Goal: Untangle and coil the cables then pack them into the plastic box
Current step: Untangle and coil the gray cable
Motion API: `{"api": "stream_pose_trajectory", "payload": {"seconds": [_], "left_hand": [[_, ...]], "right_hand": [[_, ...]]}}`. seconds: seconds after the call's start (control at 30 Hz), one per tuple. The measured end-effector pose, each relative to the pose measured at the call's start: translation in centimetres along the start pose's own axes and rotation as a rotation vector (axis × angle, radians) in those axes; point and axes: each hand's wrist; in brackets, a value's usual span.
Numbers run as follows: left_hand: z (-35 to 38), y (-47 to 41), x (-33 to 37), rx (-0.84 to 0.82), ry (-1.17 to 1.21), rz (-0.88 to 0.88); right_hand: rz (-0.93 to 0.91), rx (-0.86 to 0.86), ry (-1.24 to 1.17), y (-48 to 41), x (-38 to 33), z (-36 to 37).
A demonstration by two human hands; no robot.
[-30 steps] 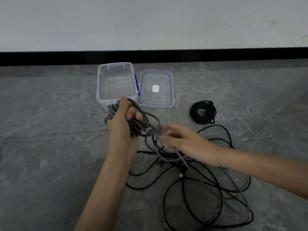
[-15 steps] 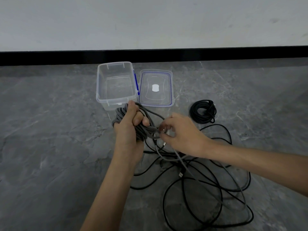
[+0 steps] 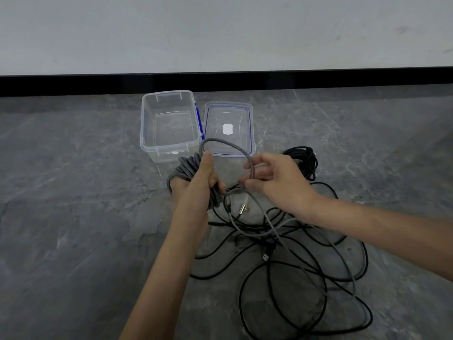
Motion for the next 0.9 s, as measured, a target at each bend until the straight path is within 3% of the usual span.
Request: {"api": "stream_pose_trajectory", "payload": {"seconds": [0.1,0.27,0.43,0.6,0.73,0.9], "left_hand": [[0.2,-0.1,-0.6,0.031,-0.056,0.031],[0.4,0.3,-1.0,0.109,-0.071,0.002],[0.6,0.5,-0.6,0.085,-0.043,-0.07],[-0.2,0.0,-0.5,0.017,0.081,-0.121],[-0.4,-0.4,-0.6,-0.033,0.029,-0.079],[0.0,-0.4,-0.3,-0.015,0.039,-0.036]], "right_hand": [[-0.188,-0.03,0.137,1.2,-0.2,1.0],[-0.516,0.036,0.564,2.6,0.2,2.1],[-0.437,-0.016,0.868,2.9,0.4,2.7],[-0.248,-0.067,0.546,2.1,0.5,1.9],[-0.233,-0.163,0.309,2.1,-0.4,1.2],[-0.253,-0.176,0.211,2.9,-0.9,1.1]]}}
Point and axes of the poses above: each hand's wrist, its own y-axis away from the middle knuckle, its own z-axis out of the palm, x = y × z, and after that the axes turned 15 degrees about z, right-handed
